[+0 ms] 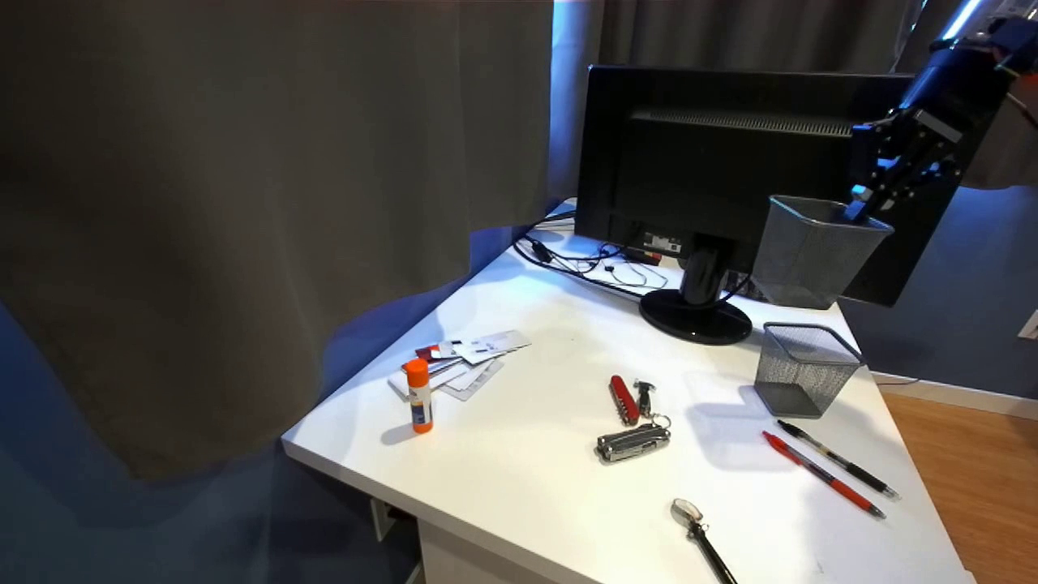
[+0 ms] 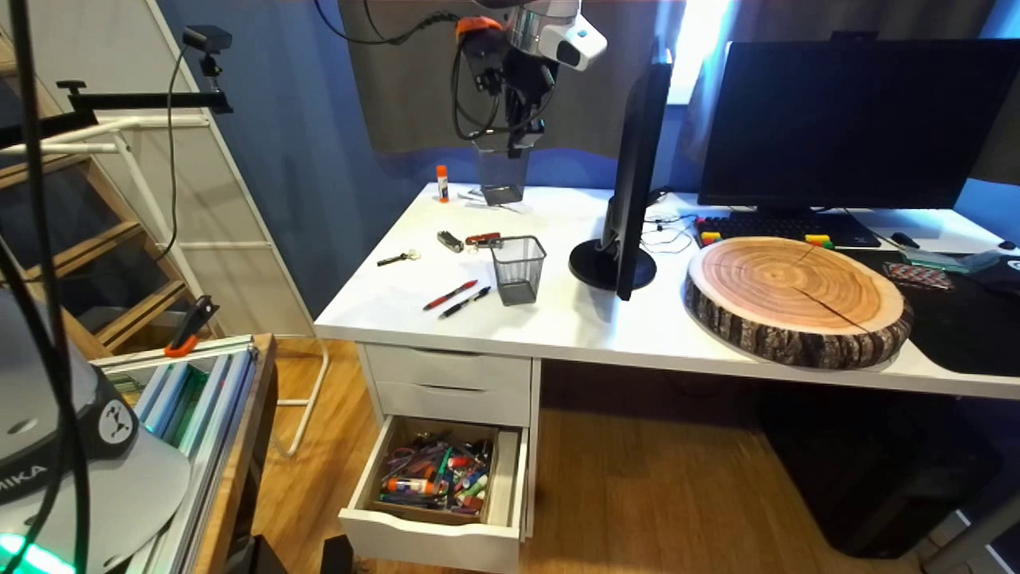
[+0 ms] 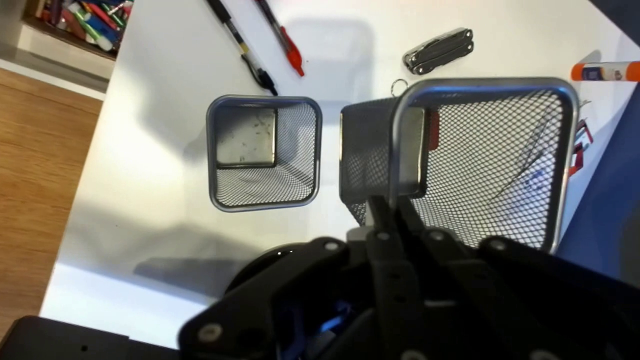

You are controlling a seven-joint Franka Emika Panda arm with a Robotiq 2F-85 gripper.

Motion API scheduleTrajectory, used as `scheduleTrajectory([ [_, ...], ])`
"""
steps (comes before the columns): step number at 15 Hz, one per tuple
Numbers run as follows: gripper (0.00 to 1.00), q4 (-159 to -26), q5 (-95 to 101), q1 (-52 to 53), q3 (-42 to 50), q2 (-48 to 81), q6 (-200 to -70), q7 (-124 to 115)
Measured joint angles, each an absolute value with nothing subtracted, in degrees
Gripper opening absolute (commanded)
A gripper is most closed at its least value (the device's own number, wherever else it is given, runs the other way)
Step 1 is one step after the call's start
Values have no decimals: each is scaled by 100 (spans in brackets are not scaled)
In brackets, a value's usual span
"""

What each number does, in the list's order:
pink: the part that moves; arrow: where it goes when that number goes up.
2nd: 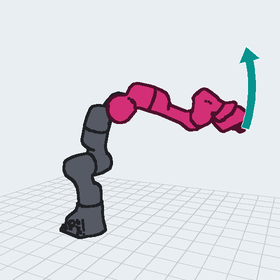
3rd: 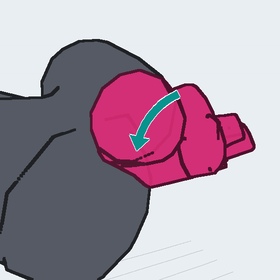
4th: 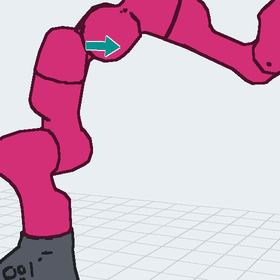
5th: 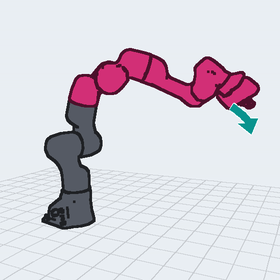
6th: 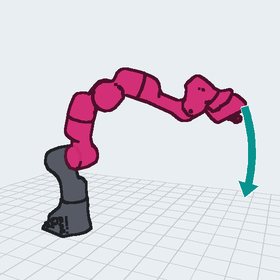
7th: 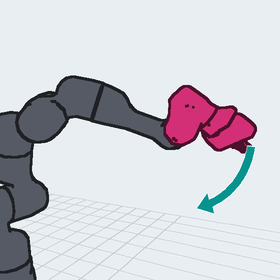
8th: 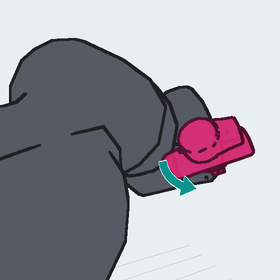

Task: Swap the stationary holders, put the one on top at the bottom and the one on the bottom on top.

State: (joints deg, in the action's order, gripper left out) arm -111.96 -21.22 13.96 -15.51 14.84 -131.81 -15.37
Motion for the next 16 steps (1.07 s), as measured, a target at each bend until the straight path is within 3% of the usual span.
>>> scheduleTrajectory([
  [16,2,-9523,-1844,1990,-1405,3797,-13205,-1664],
])
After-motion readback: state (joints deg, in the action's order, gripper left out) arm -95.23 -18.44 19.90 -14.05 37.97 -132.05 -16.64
